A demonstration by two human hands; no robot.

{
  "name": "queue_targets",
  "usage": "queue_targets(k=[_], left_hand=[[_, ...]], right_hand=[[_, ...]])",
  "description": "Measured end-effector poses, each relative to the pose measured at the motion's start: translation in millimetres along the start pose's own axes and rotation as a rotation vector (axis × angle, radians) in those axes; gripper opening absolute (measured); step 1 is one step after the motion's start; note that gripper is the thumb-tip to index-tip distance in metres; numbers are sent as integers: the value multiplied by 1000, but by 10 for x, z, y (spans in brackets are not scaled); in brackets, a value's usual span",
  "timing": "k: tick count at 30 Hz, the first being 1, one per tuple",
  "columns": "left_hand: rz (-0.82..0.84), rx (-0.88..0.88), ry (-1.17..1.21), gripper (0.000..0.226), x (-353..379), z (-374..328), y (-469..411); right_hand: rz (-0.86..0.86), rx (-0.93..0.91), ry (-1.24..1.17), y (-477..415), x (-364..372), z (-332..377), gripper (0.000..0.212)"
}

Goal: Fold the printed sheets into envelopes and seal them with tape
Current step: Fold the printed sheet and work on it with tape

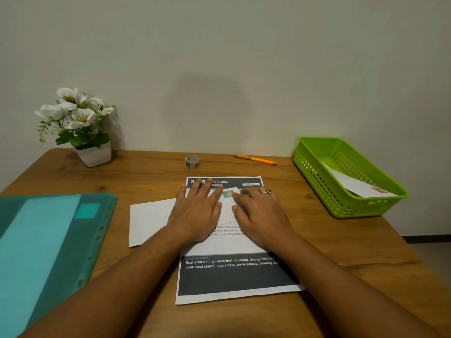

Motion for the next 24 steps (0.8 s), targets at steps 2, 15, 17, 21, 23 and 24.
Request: queue_targets(k=[2,15,17,21,23,24], left_hand=[[2,0,-2,57,8,5,-2],[0,-7,0,59,-9,6,14],[0,-9,-10,60,-12,11,14],[10,-16,-20,61,-11,6,22],[17,-18,-16,61,-16,3,27],[18,-16,-14,61,-17,2,27]], right_hand=[[21,11,32,-70,1,38,47],[0,-78,29,-133,50,206,42],[20,-60,46,-162,70,236,46],[11,-75,45,-126,57,236,43],[-14,-83,20,-78,40,206,38],[-24,-83,4,-53,36,196,37]])
Point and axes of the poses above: each hand's wrist, its own y-axis away from the middle knuckle, its own x-axis out of the palm, z = x × y, the point moved 10 cm from there along -y, towards the middle knuckle, and after that the axes turned 6 degrees about y, right-handed, at the moved point
